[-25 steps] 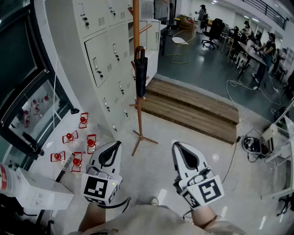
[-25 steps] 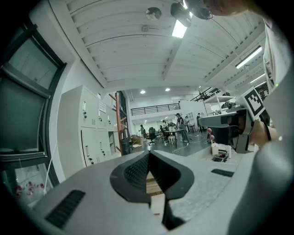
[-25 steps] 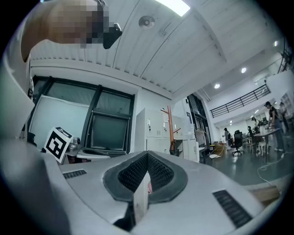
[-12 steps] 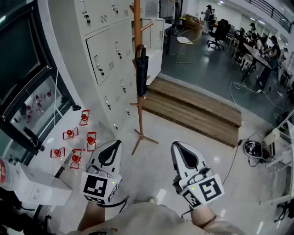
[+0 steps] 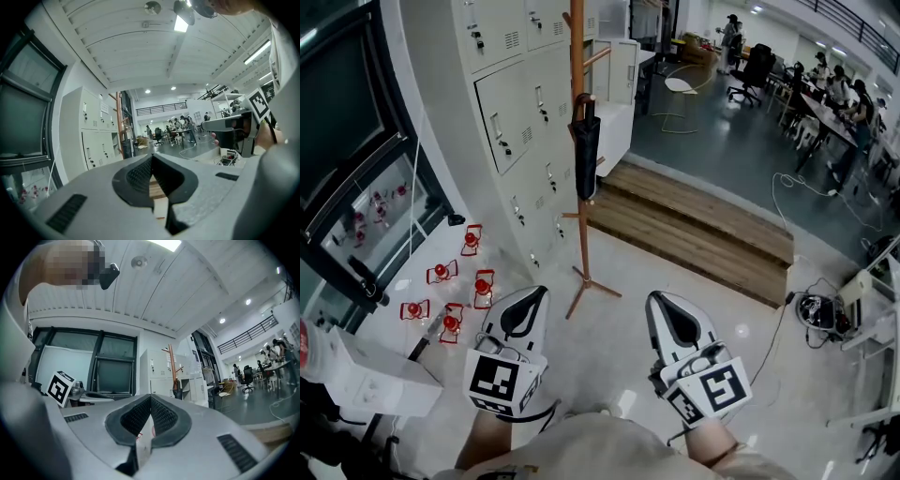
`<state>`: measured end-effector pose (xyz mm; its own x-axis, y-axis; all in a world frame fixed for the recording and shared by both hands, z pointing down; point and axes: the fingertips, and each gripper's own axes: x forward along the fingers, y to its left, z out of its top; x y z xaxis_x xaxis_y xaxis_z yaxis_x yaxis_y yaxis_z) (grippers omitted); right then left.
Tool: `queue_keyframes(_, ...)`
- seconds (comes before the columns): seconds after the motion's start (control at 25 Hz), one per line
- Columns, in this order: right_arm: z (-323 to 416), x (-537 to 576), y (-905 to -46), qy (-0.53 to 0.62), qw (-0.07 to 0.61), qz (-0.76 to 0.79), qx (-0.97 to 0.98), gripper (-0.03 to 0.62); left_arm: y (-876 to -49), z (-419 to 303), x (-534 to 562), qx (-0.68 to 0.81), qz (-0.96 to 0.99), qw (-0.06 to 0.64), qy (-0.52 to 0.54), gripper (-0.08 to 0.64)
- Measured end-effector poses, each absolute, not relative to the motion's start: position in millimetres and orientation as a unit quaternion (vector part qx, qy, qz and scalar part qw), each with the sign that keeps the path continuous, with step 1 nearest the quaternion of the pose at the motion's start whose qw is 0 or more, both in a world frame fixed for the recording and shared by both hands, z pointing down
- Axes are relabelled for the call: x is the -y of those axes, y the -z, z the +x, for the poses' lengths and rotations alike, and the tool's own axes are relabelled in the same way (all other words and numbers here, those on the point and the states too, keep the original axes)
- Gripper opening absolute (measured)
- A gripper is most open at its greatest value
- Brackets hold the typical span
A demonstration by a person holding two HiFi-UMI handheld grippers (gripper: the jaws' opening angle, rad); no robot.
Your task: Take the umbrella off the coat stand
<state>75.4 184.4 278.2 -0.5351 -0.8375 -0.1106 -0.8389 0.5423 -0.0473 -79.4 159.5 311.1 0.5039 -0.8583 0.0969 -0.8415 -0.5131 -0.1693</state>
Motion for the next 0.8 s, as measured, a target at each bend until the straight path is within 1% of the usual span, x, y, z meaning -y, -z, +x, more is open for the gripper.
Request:
queue_keyframes(0.36,89,-180,-287,0.002,0.054,-0.458,-0.887,0.008,-314,-60,-158,-0.496,-0.862,0.055,0.092,0.008)
queue_keyframes(0.8,96,-177,-290,0.009,0.073,-0.446,-0.892,0.008,-320,-51,-162,-0.500,-0.857,0.059,0.107,0.008)
